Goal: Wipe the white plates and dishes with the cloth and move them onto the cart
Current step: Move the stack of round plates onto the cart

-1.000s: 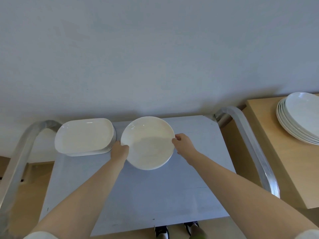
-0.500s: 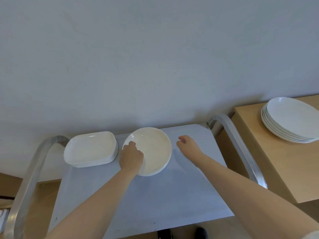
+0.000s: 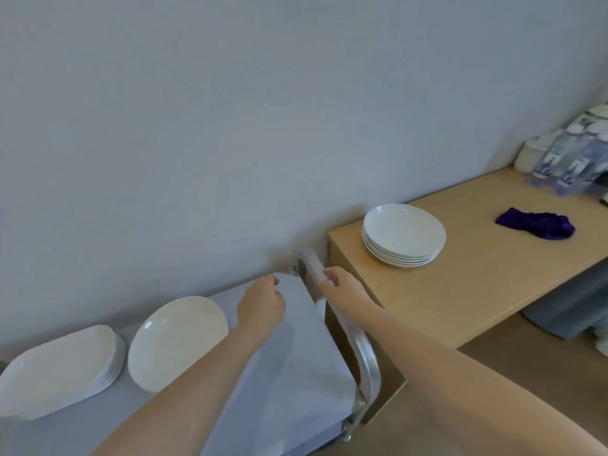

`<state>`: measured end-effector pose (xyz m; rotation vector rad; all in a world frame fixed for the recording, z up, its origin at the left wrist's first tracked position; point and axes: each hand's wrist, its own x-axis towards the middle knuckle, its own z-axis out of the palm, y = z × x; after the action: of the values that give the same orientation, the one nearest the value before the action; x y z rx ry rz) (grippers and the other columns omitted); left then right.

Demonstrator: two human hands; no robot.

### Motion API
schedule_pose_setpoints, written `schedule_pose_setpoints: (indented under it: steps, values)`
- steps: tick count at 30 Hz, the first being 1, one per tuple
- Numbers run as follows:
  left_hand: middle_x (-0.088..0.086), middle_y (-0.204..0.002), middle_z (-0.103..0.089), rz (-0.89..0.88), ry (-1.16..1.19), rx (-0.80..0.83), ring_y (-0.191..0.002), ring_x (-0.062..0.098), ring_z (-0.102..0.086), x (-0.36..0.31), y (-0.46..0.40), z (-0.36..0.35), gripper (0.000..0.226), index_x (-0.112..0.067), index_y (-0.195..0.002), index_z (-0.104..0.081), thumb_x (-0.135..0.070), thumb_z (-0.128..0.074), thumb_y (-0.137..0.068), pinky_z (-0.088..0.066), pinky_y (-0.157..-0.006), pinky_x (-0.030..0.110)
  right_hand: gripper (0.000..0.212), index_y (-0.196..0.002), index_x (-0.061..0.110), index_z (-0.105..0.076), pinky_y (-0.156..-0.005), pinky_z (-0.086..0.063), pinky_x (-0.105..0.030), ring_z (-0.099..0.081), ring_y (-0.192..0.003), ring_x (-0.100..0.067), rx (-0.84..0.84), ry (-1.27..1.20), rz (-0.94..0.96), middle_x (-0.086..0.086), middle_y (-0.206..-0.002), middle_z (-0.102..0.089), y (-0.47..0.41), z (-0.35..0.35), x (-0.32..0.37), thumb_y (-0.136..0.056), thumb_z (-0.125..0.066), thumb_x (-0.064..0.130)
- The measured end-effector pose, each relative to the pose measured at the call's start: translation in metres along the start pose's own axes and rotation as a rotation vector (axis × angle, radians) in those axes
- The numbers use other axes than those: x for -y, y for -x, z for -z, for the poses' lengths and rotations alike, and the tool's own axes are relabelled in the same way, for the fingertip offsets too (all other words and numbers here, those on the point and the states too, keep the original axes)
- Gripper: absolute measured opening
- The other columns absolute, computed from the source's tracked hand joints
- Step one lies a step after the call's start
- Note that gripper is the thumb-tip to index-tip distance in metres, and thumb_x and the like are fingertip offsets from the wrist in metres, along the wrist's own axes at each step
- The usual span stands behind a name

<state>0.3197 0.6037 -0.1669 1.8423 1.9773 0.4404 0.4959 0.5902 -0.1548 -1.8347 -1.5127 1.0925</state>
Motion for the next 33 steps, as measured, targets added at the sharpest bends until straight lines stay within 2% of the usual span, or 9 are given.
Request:
schedule_pose_setpoints:
  steps: [5, 8, 10, 13, 17, 21, 26, 31, 33]
  values:
    - [0.005, -0.120, -0.058, -0.148, -0.111, 0.056, -0.110, 0.024, -0.054, -0.082, 0.020, -0.033, 0.031, -0.015, -0.122, -0.053, -0.015, -0.037, -0.095, -0.040, -0.077, 0.031, 0.044, -0.138, 0.018, -0.044, -0.091, -0.038, -0.025, -0.051, -0.121, -0.018, -0.081, 0.081, 0.006, -0.001, -0.136, -0.053, 0.022, 0.066, -0.041, -0.096, -0.049, 0.032]
    - [0.005, -0.104, -0.060, -0.237, -0.201, 0.082, -0.093, 0.023, -0.057, -0.123, 0.034, -0.051, 0.023, -0.014, -0.109, -0.054, -0.017, -0.036, -0.096, -0.046, -0.072, 0.033, 0.046, -0.139, 0.019, -0.043, -0.094, -0.038, -0.027, -0.049, -0.123, -0.018, -0.107, 0.089, -0.027, 0.000, -0.138, -0.050, 0.032, 0.100, -0.064, -0.096, -0.047, 0.032]
    - [0.004, -0.102, -0.059, -0.281, -0.234, 0.086, -0.090, 0.022, -0.056, -0.143, 0.041, -0.064, 0.021, -0.015, -0.105, -0.054, -0.018, -0.035, -0.096, -0.046, -0.071, 0.033, 0.047, -0.139, 0.020, -0.042, -0.088, -0.039, -0.024, -0.052, -0.113, -0.015, -0.120, 0.090, -0.047, 0.001, -0.135, -0.052, 0.038, 0.119, -0.078, -0.095, -0.046, 0.033]
    - [0.004, -0.107, -0.058, -0.321, -0.242, 0.121, -0.098, 0.023, -0.055, -0.167, 0.049, -0.083, 0.023, -0.016, -0.110, -0.054, -0.019, -0.036, -0.096, -0.047, -0.077, 0.033, 0.047, -0.140, 0.021, -0.040, -0.079, -0.040, -0.025, -0.050, -0.096, -0.012, -0.131, 0.093, -0.087, 0.000, -0.127, -0.056, 0.047, 0.141, -0.096, -0.095, -0.045, 0.033]
    - [0.004, -0.113, -0.058, -0.351, -0.267, 0.185, -0.101, 0.023, -0.055, -0.189, 0.057, -0.102, 0.027, -0.015, -0.117, -0.052, -0.019, -0.038, -0.095, -0.048, -0.079, 0.034, 0.046, -0.139, 0.020, -0.041, -0.085, -0.044, -0.028, -0.054, -0.111, -0.019, -0.158, 0.109, -0.114, -0.002, -0.132, -0.053, 0.055, 0.159, -0.118, -0.095, -0.045, 0.032]
    - [0.004, -0.116, -0.057, -0.361, -0.307, 0.224, -0.103, 0.026, -0.055, -0.204, 0.050, -0.112, 0.027, -0.017, -0.119, -0.051, -0.021, -0.036, -0.096, -0.049, -0.082, 0.038, 0.044, -0.137, 0.019, -0.043, -0.081, -0.042, -0.026, -0.055, -0.111, -0.019, -0.180, 0.120, -0.141, -0.003, -0.133, -0.052, 0.050, 0.166, -0.134, -0.095, -0.046, 0.032]
    - [0.003, -0.120, -0.056, -0.382, -0.301, 0.225, -0.107, 0.024, -0.054, -0.215, 0.018, -0.115, 0.030, -0.015, -0.122, -0.051, -0.022, -0.036, -0.097, -0.047, -0.082, 0.036, 0.045, -0.136, 0.018, -0.043, -0.080, -0.042, -0.026, -0.055, -0.108, -0.018, -0.194, 0.129, -0.194, -0.002, -0.133, -0.051, 0.028, 0.176, -0.143, -0.094, -0.046, 0.034]
    - [0.003, -0.107, -0.057, -0.358, -0.278, 0.221, -0.094, 0.022, -0.056, -0.221, -0.021, -0.110, 0.023, -0.015, -0.113, -0.051, -0.018, -0.036, -0.096, -0.046, -0.071, 0.033, 0.044, -0.135, 0.017, -0.044, -0.076, -0.041, -0.027, -0.053, -0.095, -0.015, -0.219, 0.127, -0.205, 0.000, -0.133, -0.050, -0.009, 0.192, -0.139, -0.094, -0.045, 0.032]
    - [0.002, -0.097, -0.056, -0.334, -0.291, 0.210, -0.086, 0.021, -0.056, -0.221, -0.035, -0.108, 0.017, -0.014, -0.106, -0.050, -0.017, -0.036, -0.095, -0.048, -0.070, 0.035, 0.043, -0.134, 0.016, -0.047, -0.076, -0.040, -0.027, -0.054, -0.097, -0.015, -0.256, 0.055, -0.206, -0.002, -0.130, -0.053, -0.026, 0.197, -0.133, -0.093, -0.046, 0.030]
